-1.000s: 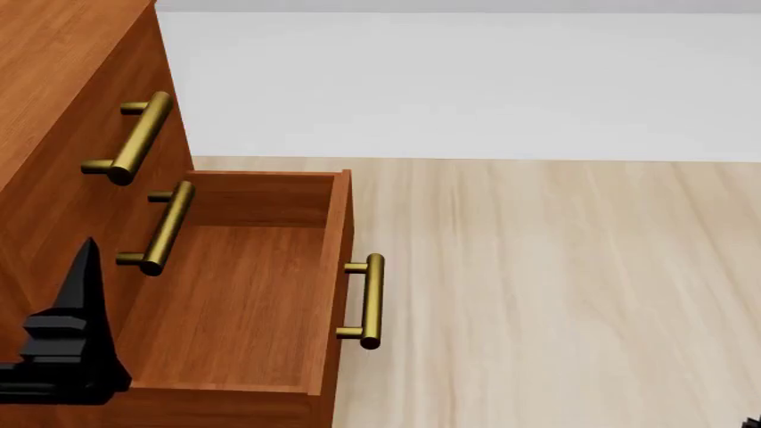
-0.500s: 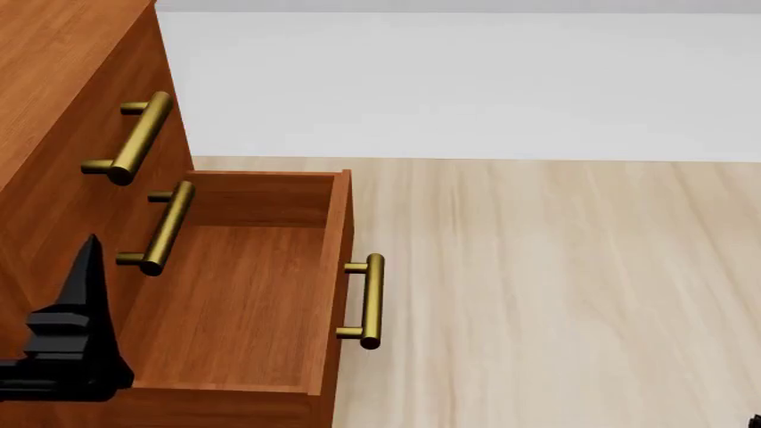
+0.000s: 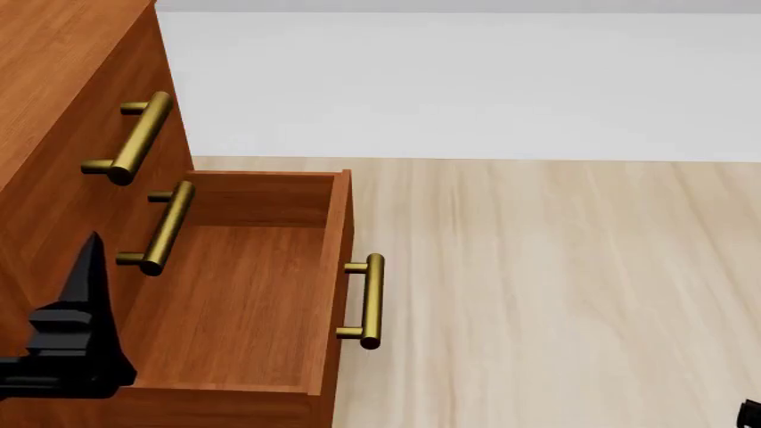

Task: Put the wine bottle in the bottom drawer of the cabinet.

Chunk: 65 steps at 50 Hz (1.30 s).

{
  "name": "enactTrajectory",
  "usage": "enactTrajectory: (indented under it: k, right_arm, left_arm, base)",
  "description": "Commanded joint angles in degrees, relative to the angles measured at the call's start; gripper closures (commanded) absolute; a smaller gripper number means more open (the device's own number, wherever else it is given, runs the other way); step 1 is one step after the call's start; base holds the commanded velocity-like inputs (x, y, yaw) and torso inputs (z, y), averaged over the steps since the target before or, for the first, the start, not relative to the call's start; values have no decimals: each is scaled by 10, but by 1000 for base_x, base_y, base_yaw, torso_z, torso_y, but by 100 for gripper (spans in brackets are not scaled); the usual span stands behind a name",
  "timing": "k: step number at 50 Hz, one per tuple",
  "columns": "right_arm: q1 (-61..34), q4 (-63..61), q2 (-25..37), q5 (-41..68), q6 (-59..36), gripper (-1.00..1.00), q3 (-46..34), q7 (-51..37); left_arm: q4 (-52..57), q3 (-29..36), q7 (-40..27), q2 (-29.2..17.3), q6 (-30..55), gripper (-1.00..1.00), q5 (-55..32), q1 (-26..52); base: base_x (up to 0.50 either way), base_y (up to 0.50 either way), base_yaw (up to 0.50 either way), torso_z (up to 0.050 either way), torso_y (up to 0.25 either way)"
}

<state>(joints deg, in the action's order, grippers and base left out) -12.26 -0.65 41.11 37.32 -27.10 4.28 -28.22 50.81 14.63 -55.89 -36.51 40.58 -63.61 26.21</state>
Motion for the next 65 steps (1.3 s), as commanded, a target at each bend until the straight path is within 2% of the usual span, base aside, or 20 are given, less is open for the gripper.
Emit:
enactTrajectory:
  k: [1,10,27,35,46,54,65]
  right_arm:
    - [5,-16,8,-1,-6,100,12,1]
    - [4,-46,22,15,-25,100,29,-10]
    - [-59,-105,61,37,-94,100,14,-25]
    - [-129,-144,87,49,-156,100,-16,-34]
    - [-282,-176,93,71,-245,100,-79,-30]
    - [-360,-182,77,98,-280,100,-93,-22]
    - [-482,-161,43,95,-321,100,-164,11]
  left_arm:
    - [3,-2,-3,-4,0,-100,-5,5]
    - [-1,1,1,-5,-5,-100,5,-4]
    - [-3,0,2,-9,-10,-100,9,-8]
    - [-5,0,3,-9,-14,-100,10,-11]
    - [-6,-3,0,-13,-16,-100,5,-13]
    - [-5,6,1,-9,-13,-100,7,-10]
    - [-4,8,5,-10,-16,-100,10,-10]
  base:
    - [0,0,0,0,0]
    - [0,0,0,0,1]
    - [0,0,0,0,1]
    - [0,0,0,0,0]
    - [0,0,0,0,1]
    - [0,0,0,0,0]
    - [0,0,0,0,1]
